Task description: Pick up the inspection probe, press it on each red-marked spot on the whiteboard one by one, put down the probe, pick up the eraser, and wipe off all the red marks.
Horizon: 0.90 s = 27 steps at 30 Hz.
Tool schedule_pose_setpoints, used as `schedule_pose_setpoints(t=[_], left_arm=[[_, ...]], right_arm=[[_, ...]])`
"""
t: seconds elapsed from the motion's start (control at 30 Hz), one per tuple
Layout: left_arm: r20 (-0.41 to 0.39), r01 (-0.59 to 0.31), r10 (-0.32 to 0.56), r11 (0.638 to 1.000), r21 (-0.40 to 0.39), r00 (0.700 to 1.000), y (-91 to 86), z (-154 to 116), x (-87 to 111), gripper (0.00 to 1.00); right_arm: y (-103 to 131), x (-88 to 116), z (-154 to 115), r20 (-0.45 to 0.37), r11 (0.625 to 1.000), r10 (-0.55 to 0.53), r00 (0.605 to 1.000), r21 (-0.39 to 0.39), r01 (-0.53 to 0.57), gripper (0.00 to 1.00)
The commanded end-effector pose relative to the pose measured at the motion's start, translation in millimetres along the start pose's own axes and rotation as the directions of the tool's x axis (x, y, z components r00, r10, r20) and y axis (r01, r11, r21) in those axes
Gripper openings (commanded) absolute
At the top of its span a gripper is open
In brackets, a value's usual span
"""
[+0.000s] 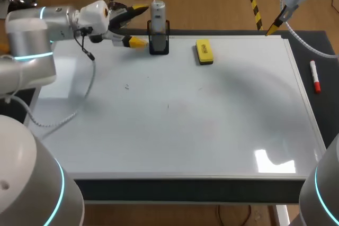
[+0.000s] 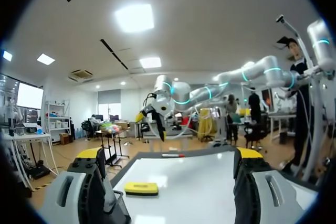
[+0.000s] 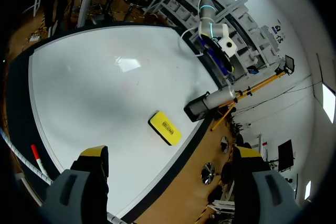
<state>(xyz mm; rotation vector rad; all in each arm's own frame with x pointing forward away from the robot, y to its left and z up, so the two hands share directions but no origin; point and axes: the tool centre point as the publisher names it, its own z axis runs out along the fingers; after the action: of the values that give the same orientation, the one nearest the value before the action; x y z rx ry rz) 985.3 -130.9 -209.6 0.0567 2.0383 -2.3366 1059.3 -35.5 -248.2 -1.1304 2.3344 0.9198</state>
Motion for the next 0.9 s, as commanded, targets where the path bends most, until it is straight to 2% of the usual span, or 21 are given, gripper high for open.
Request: schedule_pose_setpoints(t=[0.03,0.43,0.9], left_arm=[[0.285,0.008,-0.008,1.0,0.003,0.958,1.2,-7,15.7,1.0],[0.323,0.068,-0.068,0.998,0.011,0.944,19.9,-26,38.2,1.0],[0.325,0.085,-0.082,0.996,0.006,0.942,24.8,-40,41.5,1.0]], right_arm=[[0,0,-1,-0.005,1.0,-0.002,1.0,0.002,0.002,1.0],[0,0,-1,-0.005,1.0,-0.002,1.0,0.002,0.002,1.0],[0,0,-1,-0.005,1.0,-0.002,1.0,0.002,0.002,1.0]])
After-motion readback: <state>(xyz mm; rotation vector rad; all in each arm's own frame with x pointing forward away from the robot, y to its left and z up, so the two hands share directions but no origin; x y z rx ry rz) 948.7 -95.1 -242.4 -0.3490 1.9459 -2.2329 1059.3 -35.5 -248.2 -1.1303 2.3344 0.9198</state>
